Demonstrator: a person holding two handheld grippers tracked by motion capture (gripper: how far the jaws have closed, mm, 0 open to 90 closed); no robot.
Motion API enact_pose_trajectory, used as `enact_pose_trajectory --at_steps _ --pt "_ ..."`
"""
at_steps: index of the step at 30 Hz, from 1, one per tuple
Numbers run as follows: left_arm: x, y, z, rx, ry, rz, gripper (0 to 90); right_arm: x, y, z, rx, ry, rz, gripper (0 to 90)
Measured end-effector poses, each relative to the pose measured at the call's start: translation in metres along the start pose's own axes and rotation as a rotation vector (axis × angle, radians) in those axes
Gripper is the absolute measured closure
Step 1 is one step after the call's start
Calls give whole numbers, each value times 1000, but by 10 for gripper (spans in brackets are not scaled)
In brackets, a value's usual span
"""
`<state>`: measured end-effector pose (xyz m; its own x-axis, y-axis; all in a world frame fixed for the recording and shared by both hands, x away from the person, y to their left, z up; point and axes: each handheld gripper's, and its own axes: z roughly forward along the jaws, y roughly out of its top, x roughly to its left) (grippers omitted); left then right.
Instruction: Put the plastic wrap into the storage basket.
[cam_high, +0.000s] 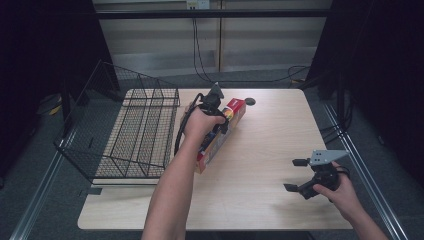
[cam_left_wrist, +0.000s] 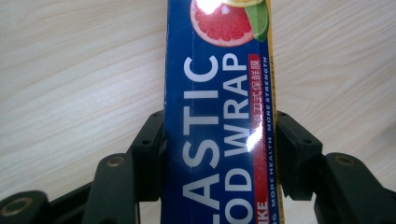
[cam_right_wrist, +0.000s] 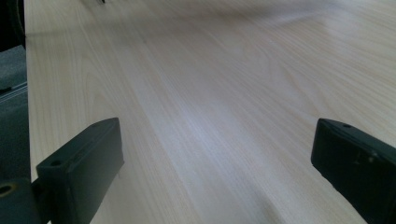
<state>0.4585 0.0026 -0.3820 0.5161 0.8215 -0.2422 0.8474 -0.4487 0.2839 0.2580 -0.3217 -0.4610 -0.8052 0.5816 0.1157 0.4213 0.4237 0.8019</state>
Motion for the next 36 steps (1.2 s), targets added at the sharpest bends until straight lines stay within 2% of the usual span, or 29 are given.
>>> enact_pose_trajectory --at_steps 5,9,11,13,19,22,23,27,31,36 --pt "1 0 -13 -12 6 -23 446 0 0 1 3 -3 -3 17" --pt "3 -1 -25 1 18 -30 446 1 0 1 1 -1 -2 17" --pt "4 -2 -28 3 23 -36 446 1 0 1 0 -3 -2 17" --pt "6 -3 -32 -12 32 -62 446 1 0 1 5 5 -1 17" --pt "11 -5 -43 -2 42 -75 446 1 0 0 1 5 0 17" --pt "13 -6 -46 -9 53 -77 446 1 0 0 0 3 -1 17" --pt "14 -6 -49 -14 55 -93 446 1 0 1 2 2 -2 17" --pt "15 -7 -56 -24 64 -105 446 1 0 2 6 3 -10 17" --pt "16 -7 -64 -25 65 -106 446 2 0 2 4 5 -8 17" --pt "18 -8 -73 -39 72 -132 446 2 0 2 3 2 -6 17"
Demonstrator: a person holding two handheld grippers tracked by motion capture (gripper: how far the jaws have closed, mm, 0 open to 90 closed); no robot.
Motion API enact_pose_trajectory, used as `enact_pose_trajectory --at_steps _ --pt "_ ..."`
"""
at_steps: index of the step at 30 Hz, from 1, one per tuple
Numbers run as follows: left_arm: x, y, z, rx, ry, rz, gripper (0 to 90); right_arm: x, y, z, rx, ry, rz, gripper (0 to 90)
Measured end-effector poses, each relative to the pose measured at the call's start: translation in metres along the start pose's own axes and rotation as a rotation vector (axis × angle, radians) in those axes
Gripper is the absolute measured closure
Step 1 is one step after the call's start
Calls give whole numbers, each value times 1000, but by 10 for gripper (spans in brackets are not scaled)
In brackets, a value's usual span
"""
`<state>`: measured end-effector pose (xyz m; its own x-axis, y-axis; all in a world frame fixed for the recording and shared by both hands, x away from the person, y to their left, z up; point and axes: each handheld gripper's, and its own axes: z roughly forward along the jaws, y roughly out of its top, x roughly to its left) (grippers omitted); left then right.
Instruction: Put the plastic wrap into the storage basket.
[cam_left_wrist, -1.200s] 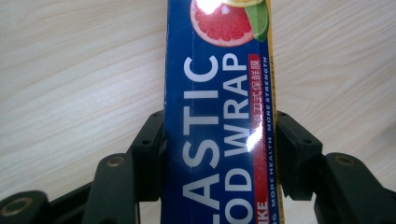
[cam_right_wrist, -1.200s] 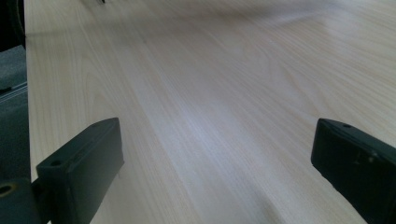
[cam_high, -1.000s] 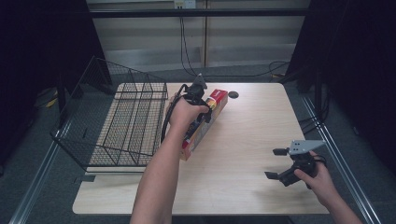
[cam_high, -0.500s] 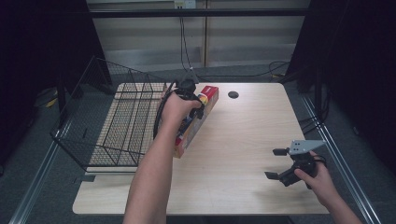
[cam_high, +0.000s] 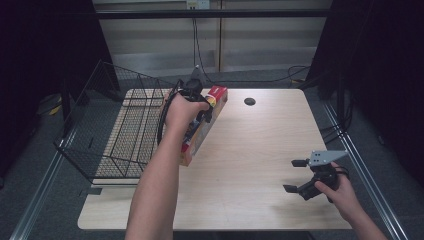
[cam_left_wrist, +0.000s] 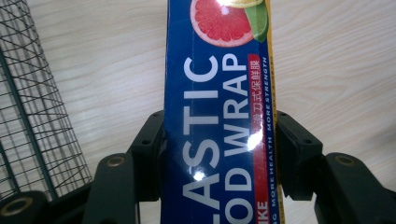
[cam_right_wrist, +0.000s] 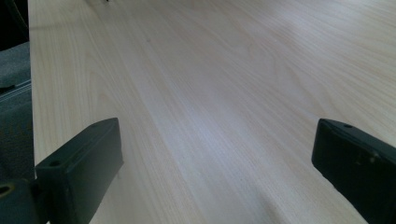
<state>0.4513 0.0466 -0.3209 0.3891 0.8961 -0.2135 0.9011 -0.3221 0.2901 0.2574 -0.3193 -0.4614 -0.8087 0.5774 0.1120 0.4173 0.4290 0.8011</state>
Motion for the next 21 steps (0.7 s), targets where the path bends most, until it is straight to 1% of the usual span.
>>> enact_pose_trajectory --at_steps 1,3,4,5,8,9,14,15,16,21 --pt "1 0 -2 6 5 9 446 0 0 0 0 -2 -1 17" --pt "1 0 -5 0 4 -6 446 0 0 -1 -1 1 -1 17" --pt "2 0 -7 -4 4 -6 446 0 0 -1 -1 1 -1 17" --pt "3 0 -10 -3 11 -10 446 0 0 -1 0 3 -1 17" --pt "5 -1 -13 -5 12 -4 446 0 1 -1 0 4 -3 17" --pt "6 -1 -15 -7 9 -15 446 0 1 -1 1 6 -3 17" --pt "8 -1 -22 0 18 -16 446 0 1 -1 2 7 -2 17" --pt "9 -1 -24 -3 12 -18 446 0 0 -1 1 5 -2 17" --pt "9 -2 -26 -8 18 -25 446 0 0 0 2 3 -2 17" --pt "10 -2 -31 -21 20 -24 446 0 1 0 2 7 -5 17"
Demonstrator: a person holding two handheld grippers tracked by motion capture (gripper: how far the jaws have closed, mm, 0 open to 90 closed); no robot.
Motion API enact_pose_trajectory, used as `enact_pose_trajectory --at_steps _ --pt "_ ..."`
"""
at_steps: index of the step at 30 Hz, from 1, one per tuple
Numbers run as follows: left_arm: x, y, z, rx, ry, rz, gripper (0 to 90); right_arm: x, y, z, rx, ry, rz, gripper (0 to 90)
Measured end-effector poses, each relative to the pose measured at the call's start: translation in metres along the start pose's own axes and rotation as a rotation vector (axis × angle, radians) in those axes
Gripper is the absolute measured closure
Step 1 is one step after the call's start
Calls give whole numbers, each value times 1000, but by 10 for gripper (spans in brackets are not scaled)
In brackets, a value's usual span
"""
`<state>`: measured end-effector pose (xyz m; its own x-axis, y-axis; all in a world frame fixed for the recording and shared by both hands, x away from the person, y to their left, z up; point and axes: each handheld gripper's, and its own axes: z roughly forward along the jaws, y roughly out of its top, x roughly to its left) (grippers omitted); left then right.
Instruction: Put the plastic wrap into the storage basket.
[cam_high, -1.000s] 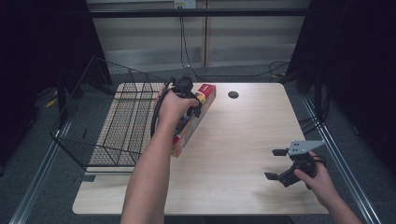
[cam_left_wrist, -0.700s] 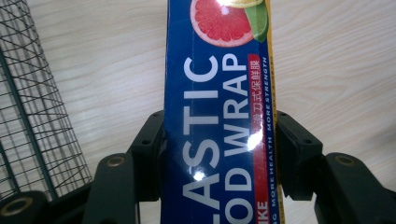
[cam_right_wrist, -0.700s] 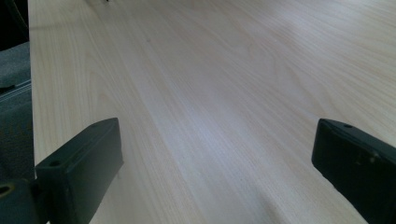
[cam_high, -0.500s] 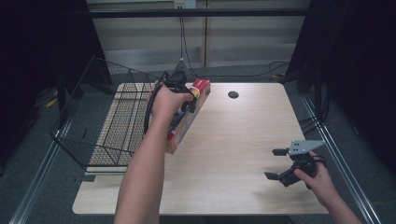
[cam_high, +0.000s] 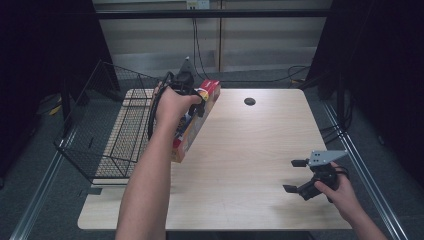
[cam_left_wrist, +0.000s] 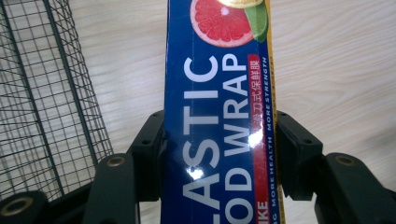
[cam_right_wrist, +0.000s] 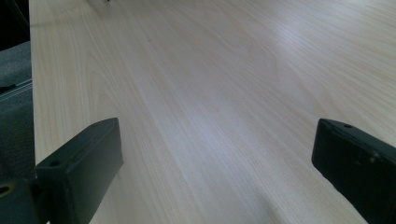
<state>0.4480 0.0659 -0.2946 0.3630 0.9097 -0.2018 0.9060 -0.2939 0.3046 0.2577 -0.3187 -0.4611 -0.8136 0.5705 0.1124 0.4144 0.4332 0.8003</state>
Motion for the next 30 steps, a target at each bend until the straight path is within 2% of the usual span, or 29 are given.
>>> enact_pose_trajectory --at_steps 1,2,7,19,30 --pt "0 0 -1 -4 -1 -17 446 0 0 0 1 3 0 17" --pt "1 0 -2 1 1 -4 446 0 0 0 1 2 0 17" --pt "3 0 -8 -3 8 -1 446 0 0 0 3 1 4 17" --pt "9 -1 -30 -24 26 -30 445 0 0 0 4 1 2 17" --pt "17 -4 -42 -36 41 -49 446 0 0 0 7 3 2 17"
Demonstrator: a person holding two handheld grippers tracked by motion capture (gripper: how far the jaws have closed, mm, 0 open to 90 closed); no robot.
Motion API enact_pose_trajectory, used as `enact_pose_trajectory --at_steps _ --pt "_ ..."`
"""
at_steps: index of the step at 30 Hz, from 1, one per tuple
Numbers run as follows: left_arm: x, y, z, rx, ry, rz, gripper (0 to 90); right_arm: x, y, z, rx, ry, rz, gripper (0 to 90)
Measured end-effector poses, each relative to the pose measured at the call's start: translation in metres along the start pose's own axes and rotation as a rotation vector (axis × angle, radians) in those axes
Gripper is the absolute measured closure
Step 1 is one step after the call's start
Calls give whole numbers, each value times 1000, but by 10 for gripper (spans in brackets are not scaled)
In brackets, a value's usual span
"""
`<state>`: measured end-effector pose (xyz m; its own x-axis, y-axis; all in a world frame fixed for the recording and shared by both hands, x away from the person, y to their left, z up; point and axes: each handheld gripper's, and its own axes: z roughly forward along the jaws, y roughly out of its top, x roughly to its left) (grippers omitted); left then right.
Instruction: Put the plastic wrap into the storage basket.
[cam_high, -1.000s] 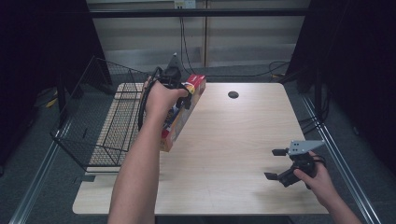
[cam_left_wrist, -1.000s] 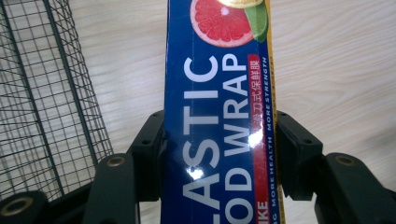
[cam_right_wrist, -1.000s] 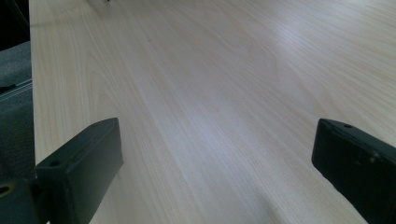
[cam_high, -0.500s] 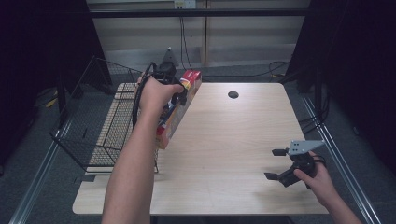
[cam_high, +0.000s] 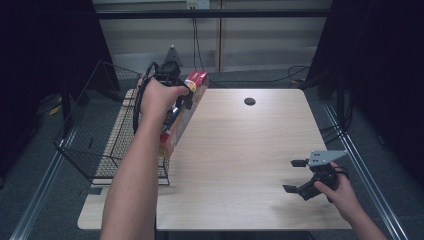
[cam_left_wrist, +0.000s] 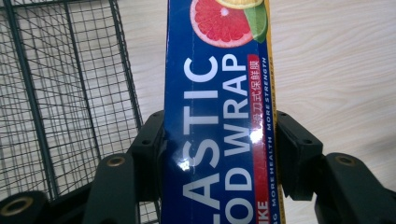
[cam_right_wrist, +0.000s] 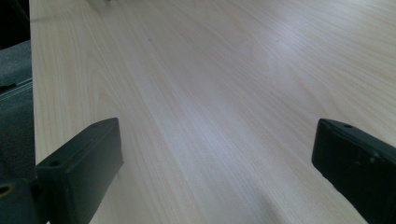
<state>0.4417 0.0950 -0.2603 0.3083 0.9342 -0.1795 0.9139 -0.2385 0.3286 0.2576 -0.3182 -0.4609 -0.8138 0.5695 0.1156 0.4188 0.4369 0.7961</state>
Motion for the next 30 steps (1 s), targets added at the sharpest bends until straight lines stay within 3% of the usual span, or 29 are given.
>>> enact_pose_trajectory --at_steps 16,22,30 --pt "16 -3 -16 3 28 -29 445 0 0 0 -1 1 -2 17" --pt "22 -5 -22 -18 40 -35 445 0 0 1 0 -1 -5 17" --pt "28 -8 -26 -11 35 -49 444 0 0 1 3 4 -5 17"
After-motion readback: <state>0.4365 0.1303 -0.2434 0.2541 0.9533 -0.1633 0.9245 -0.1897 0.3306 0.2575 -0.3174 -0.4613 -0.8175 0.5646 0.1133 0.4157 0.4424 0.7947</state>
